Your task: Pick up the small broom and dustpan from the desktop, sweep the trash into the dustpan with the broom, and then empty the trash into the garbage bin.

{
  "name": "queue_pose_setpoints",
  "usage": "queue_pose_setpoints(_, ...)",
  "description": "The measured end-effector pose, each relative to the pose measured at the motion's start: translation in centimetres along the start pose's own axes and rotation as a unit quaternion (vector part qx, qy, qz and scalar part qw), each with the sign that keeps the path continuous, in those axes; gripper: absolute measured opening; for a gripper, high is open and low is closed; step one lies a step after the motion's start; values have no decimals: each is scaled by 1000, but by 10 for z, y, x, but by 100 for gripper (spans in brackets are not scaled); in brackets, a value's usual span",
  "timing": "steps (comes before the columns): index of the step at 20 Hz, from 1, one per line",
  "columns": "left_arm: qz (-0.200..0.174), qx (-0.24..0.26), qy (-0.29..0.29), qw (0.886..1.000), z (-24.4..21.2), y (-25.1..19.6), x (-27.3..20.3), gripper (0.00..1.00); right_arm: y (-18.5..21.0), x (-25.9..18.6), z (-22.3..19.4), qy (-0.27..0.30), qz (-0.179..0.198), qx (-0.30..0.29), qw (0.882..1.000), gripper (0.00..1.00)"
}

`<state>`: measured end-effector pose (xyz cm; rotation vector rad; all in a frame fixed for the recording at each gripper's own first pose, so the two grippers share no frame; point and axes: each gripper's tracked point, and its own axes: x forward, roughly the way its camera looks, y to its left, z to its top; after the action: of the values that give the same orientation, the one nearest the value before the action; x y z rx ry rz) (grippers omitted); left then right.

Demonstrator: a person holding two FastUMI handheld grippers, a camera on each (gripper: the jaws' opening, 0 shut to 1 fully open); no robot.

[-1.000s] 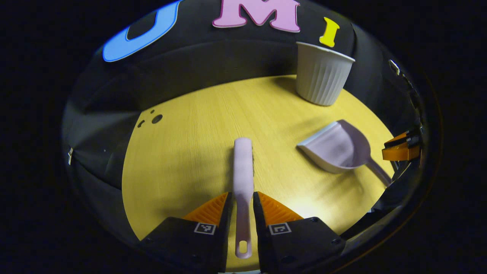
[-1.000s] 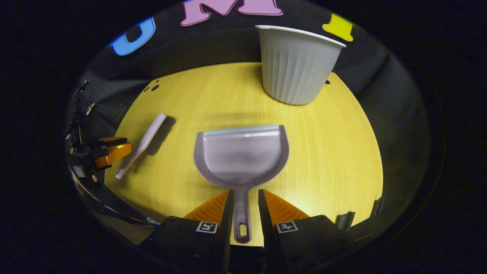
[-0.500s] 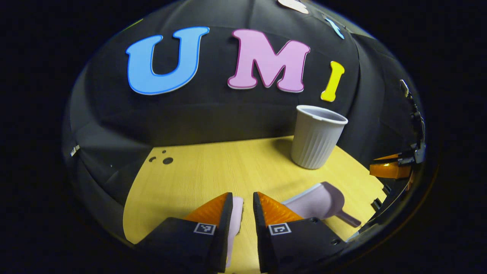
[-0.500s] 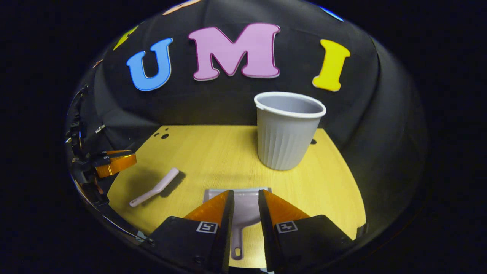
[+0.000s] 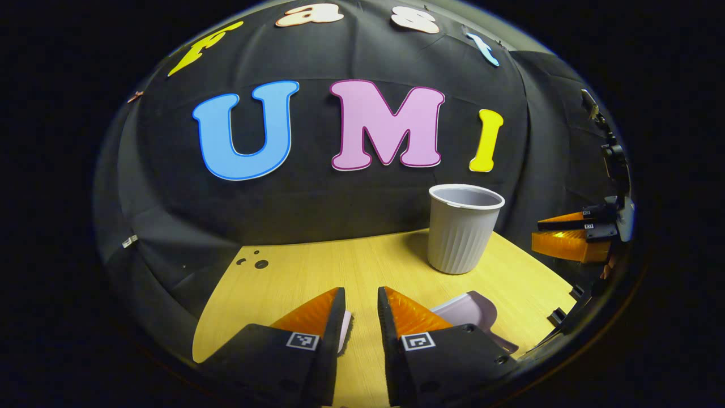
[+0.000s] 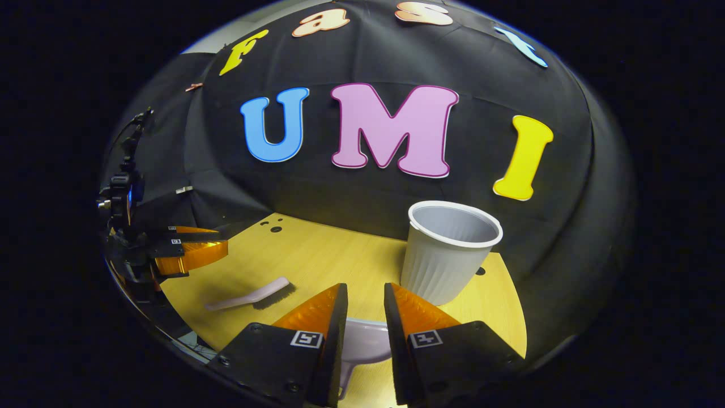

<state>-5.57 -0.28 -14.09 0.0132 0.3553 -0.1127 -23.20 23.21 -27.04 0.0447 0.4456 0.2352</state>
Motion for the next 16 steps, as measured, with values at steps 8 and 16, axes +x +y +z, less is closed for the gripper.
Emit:
queue_pose_setpoints(8, 43, -16, 5, 999, -6, -22, -22, 39, 18, 2, -8, 11, 76, -29, 997, 41)
queue_pose_setpoints(16, 68, -29, 19, 997, -16, -14, -32, 39, 20, 4, -11, 18, 88, -43, 995, 41)
